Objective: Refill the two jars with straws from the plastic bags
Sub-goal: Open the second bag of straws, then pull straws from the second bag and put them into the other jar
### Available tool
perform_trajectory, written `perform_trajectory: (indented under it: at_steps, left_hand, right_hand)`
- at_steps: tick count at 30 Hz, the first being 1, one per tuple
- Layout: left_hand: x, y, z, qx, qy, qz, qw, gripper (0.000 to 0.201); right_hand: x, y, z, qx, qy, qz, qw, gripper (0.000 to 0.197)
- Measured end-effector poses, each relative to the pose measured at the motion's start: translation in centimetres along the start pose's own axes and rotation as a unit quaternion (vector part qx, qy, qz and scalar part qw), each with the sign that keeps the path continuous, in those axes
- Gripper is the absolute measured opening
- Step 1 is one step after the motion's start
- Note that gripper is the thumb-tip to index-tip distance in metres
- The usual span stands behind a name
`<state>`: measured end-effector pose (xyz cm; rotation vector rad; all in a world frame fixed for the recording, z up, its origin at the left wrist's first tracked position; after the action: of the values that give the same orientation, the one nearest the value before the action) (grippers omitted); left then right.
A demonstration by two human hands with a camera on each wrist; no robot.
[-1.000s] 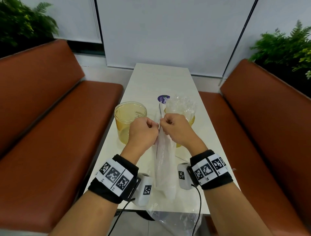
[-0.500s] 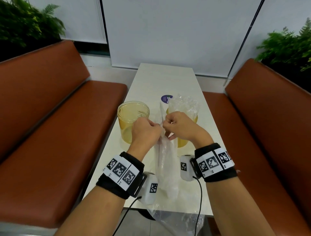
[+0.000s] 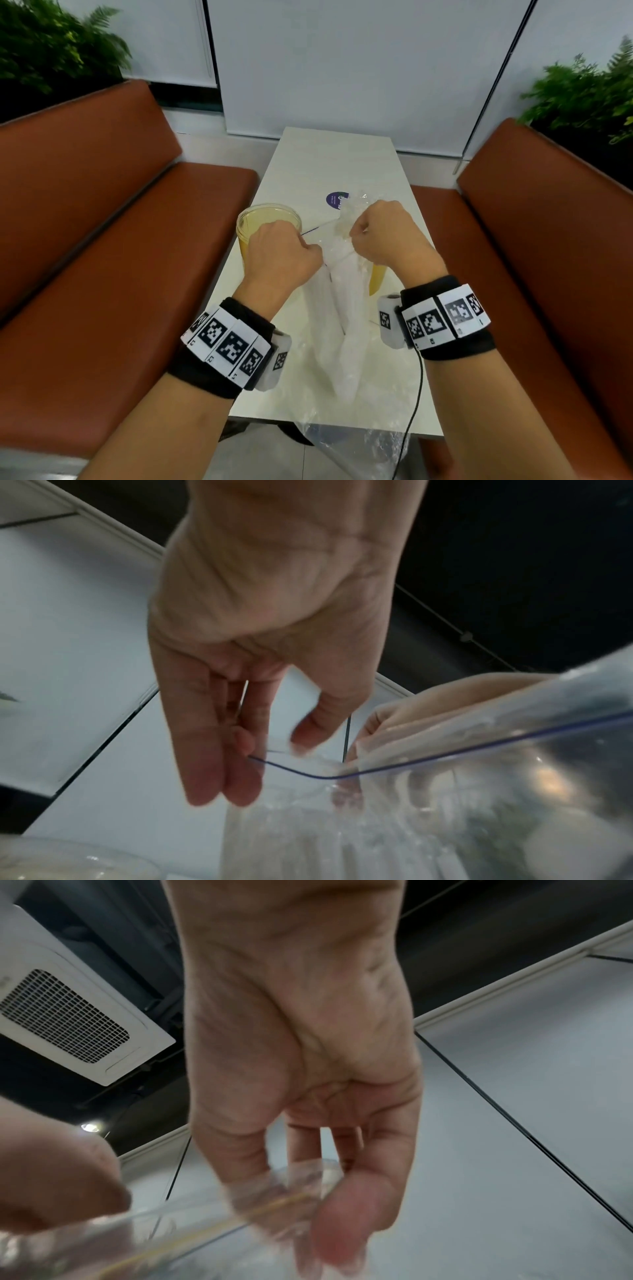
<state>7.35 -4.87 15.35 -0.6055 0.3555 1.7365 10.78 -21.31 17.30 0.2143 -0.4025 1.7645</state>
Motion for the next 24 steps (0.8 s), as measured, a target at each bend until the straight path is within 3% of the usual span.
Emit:
perform_trajectory:
  at_steps: [2, 4, 7, 11, 14, 17, 19, 22, 24]
  left_hand:
    - [0.0, 0.1, 0.3, -0.005, -0.038, 0.025, 0.999, 0.044]
    - [0.2, 0.1, 0.9, 0.0, -0.073, 0.026, 0.997, 0.048]
    - [1.1, -0.1, 2.0, 0.042, -0.078, 0.005, 0.996, 0.039]
    - [2.3, -0.1, 3.8, 0.121, -0.095, -0.043, 0.987, 0.066]
    - [3.3, -0.2, 5.0, 0.162, -0.134, -0.064, 0.976, 0.069]
    - [3.5, 0.1, 5.4, 0.165, -0.125, -0.075, 0.976, 0.062]
    - [3.1, 0.6, 5.0, 0.175, -0.088, -0.091, 0.976, 0.058]
    - [2.4, 1.1, 4.0, 0.164, -0.043, -0.112, 0.979, 0.055]
    - [2.4, 0.9, 3.4, 0.15, -0.024, -0.117, 0.981, 0.056]
  right_hand:
    - [-0.1, 0.2, 0.3, 0.023, 0.01, 0.002, 1.0, 0.015]
    - [-0.7, 0.3, 0.7, 0.072, -0.012, 0.006, 0.997, 0.034]
    - [-1.6, 0.3, 1.6, 0.134, -0.009, 0.034, 0.99, 0.061]
    - [-3.3, 0.2, 2.5, 0.148, 0.012, 0.068, 0.987, 0.073]
    - [-4.8, 0.2, 2.9, 0.146, 0.016, 0.071, 0.987, 0.075]
    - [-5.1, 0.2, 2.6, 0.154, 0.042, 0.06, 0.985, 0.067]
    - [-4.8, 0.0, 2.3, 0.149, 0.085, 0.043, 0.984, 0.048]
    - [-2.4, 0.0, 2.4, 0.046, 0.105, 0.078, 0.99, 0.011]
    - [-0.1, 0.3, 2.2, 0.005, 0.059, 0.138, 0.989, 0.009]
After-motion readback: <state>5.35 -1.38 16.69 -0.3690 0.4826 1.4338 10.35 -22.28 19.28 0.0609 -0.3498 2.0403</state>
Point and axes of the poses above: each hand's wrist, its own y-axis away from the middle knuckle, its own z-axis out of the back of the hand, x = y × z, the point moved 1 cm from there along -y, towards the middle knuckle, and after that the axes turned 9 degrees about z, right-handed, at the moved point
